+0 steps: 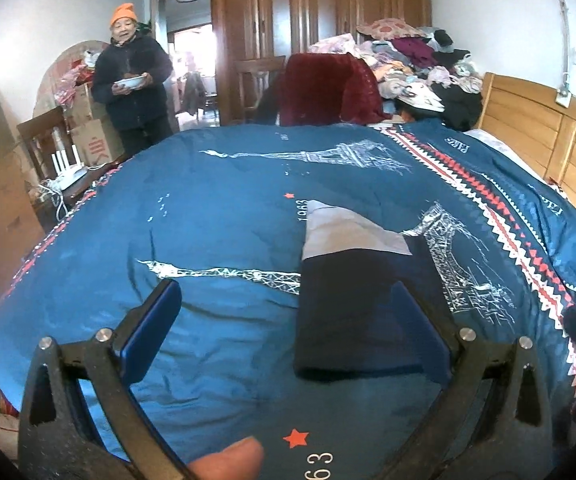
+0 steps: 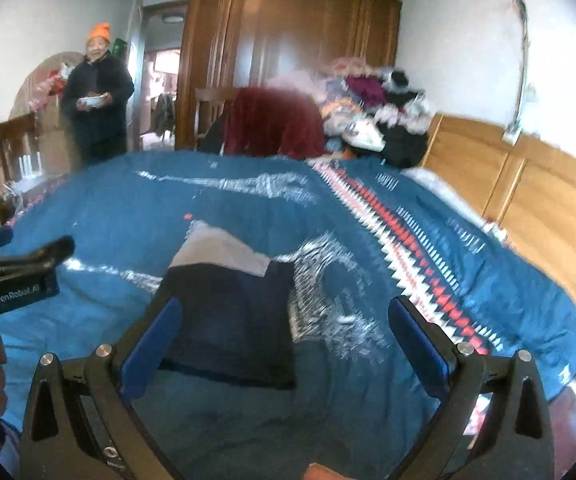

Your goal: Fold large clothes

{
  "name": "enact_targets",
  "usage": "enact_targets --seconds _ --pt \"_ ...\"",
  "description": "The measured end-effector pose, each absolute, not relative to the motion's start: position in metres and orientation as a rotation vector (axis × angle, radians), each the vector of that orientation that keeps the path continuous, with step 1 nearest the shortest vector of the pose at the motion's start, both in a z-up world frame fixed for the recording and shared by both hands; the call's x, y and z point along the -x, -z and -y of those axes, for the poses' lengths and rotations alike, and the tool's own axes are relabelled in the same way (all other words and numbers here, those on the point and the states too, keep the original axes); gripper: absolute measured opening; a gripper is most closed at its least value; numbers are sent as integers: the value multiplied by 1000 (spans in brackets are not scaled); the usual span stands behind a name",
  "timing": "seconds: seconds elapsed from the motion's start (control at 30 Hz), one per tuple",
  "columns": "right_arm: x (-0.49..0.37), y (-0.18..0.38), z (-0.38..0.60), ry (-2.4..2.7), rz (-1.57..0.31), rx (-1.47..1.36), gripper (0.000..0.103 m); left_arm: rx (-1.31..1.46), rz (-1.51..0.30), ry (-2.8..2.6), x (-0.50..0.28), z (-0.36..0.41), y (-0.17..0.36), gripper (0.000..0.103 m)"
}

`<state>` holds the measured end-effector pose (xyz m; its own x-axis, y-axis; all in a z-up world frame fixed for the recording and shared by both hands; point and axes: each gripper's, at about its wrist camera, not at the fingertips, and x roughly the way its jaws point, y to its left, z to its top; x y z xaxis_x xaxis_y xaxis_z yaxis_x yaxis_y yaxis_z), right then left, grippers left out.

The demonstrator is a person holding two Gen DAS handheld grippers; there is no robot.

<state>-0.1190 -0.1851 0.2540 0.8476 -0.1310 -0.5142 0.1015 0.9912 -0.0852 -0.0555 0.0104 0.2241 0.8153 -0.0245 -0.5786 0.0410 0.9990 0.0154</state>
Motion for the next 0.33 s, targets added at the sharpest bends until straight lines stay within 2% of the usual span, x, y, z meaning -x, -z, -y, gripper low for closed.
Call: enact_targets --seconds 0.33 --pt "94 -226 180 83 -654 26 103 3 -675 86 47 -11 -208 103"
